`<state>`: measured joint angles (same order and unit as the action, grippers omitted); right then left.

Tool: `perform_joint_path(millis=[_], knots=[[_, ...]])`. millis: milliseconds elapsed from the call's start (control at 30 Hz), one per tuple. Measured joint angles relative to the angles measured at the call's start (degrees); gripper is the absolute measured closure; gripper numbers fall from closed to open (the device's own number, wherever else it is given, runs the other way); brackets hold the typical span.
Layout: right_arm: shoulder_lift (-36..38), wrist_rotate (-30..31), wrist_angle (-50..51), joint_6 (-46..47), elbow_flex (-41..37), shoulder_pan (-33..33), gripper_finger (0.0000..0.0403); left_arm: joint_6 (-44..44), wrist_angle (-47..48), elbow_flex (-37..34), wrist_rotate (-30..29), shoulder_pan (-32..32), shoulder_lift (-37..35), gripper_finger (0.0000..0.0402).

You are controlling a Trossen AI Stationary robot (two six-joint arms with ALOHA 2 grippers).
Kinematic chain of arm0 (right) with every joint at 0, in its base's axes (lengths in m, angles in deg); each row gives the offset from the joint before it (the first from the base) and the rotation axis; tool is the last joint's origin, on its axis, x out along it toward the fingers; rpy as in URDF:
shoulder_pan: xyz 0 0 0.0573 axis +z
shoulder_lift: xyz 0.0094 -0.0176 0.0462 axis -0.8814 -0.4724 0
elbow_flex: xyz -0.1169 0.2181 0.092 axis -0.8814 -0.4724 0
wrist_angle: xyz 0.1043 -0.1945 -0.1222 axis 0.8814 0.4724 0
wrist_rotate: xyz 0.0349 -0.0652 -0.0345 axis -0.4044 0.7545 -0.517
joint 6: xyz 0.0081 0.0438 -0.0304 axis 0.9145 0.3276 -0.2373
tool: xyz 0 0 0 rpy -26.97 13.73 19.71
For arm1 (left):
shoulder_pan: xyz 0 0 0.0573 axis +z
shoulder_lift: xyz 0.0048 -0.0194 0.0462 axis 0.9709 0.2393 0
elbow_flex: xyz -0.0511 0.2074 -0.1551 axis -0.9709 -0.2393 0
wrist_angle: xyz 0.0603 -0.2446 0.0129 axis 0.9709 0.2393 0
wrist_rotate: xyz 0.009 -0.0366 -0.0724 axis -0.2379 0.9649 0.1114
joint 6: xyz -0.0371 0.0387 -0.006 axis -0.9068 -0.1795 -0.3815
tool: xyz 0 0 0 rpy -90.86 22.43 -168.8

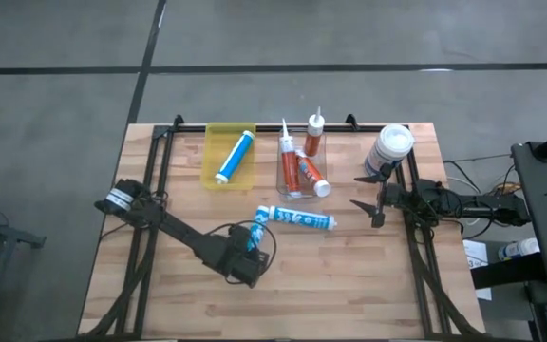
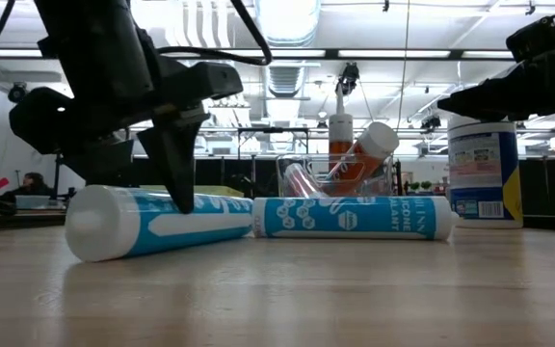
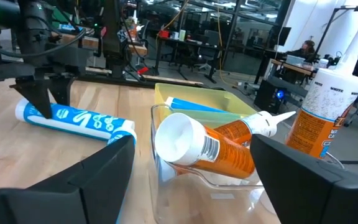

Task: Pick & place silicon tubes, Sealant and Lysol wipes
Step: Put the bottom blue sealant into the yellow bin

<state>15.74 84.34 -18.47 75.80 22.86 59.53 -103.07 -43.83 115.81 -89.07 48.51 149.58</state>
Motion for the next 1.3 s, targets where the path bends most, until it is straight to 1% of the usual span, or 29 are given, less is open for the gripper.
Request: perform_joint_path(millis=[100, 233, 400, 733, 967, 1033, 1133, 1167, 1233, 1300], knots=[[0.00, 0.00, 0.00, 0.00, 0.00, 0.01, 0.0080, 0.42, -0.81, -0.98, -1.23, 0.17, 1.21, 0.0179], [0.02, -0.02, 0.00, 0.00, 0.00, 0.00, 0.0082, 1.07, -3.72, -2.78, -0.90, 0.81, 2.54, 0.0177], [0.02, 0.00, 0.00, 0.00, 0.00, 0.02, 0.0090, 2.58, -5.26, -3.17, -0.83, 1.09, 3.37, 0.0176], [0.01, 0.00, 0.00, 0.00, 0.00, 0.02, 0.0096, 3.49, -5.22, -3.21, -0.95, 1.18, 3.40, 0.0177], [0.02, -0.01, 0.00, -0.01, 0.00, 0.01, 0.0090, 8.92, -3.95, -2.23, -1.11, 1.29, 1.37, 0.0192], [0.02, -0.01, 0.00, 0.00, 0.00, 0.02, 0.0088, 11.18, -3.49, -1.60, -2.94, 0.59, 0.15, 0.0192], [0.02, 0.00, 0.00, 0.00, 0.00, 0.02, 0.0086, 12.09, -2.60, -0.47, -9.56, -1.01, -1.15, 0.0192], [0.00, -0.01, 0.00, -0.01, 0.00, 0.02, 0.0085, 12.58, -2.22, -0.12, -10.95, -1.55, -1.26, 0.0192], [0.02, 0.00, -0.02, 0.00, 0.00, 0.00, 0.0084, 14.39, -1.80, 0.60, -13.18, -2.35, -1.47, 0.0192], [0.00, -0.02, 0.00, 0.00, 0.00, 0.02, 0.0086, 15.91, -1.43, 1.31, -13.84, -3.08, -1.70, 0.0192]])
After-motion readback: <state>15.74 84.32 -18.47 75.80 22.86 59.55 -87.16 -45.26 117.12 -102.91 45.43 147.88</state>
